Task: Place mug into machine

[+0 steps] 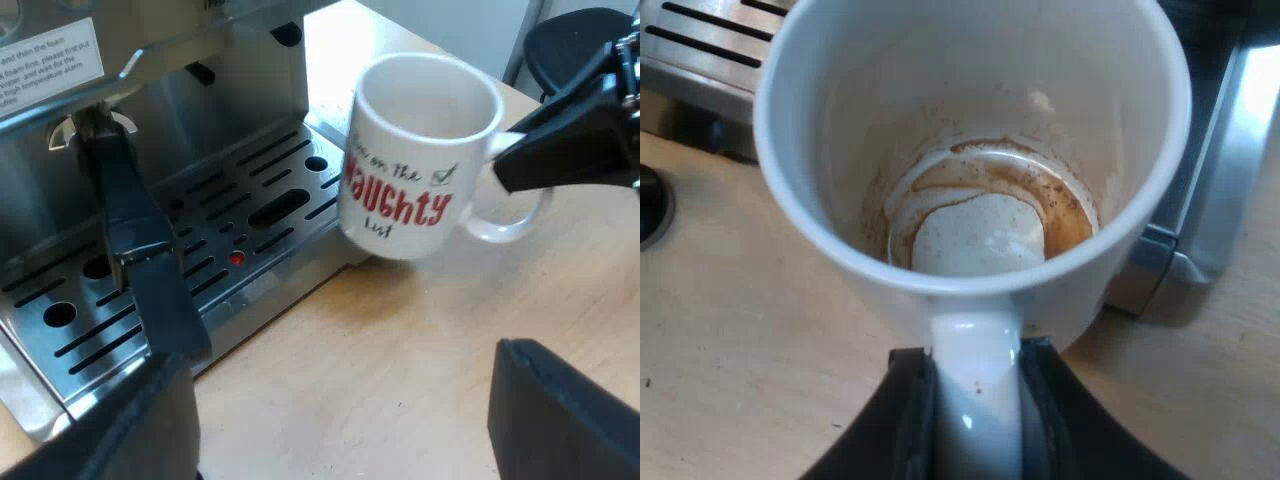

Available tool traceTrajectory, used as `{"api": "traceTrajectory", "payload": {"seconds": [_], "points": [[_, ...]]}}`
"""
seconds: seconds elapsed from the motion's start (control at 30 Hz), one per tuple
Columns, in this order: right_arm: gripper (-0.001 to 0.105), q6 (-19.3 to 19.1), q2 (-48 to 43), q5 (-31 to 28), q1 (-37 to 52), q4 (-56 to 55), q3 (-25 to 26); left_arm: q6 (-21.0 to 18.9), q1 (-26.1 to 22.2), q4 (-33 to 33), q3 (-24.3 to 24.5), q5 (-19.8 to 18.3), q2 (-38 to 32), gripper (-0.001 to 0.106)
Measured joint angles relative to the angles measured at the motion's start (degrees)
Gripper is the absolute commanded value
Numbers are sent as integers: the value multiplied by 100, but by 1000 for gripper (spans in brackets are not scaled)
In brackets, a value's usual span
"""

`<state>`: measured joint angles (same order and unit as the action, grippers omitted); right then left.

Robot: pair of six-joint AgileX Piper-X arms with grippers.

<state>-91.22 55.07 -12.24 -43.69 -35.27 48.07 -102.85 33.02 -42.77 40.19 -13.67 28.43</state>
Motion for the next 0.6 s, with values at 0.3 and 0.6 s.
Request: {"api": "traceTrajectory", "payload": {"seconds": [0.3, 0.6], "points": [[0, 48, 670, 86, -291, 601, 191, 0, 0, 0, 0, 0, 0, 63], [0, 283, 1066, 86, -293, 1177, 220, 0, 0, 0, 0, 0, 0, 63]]}}
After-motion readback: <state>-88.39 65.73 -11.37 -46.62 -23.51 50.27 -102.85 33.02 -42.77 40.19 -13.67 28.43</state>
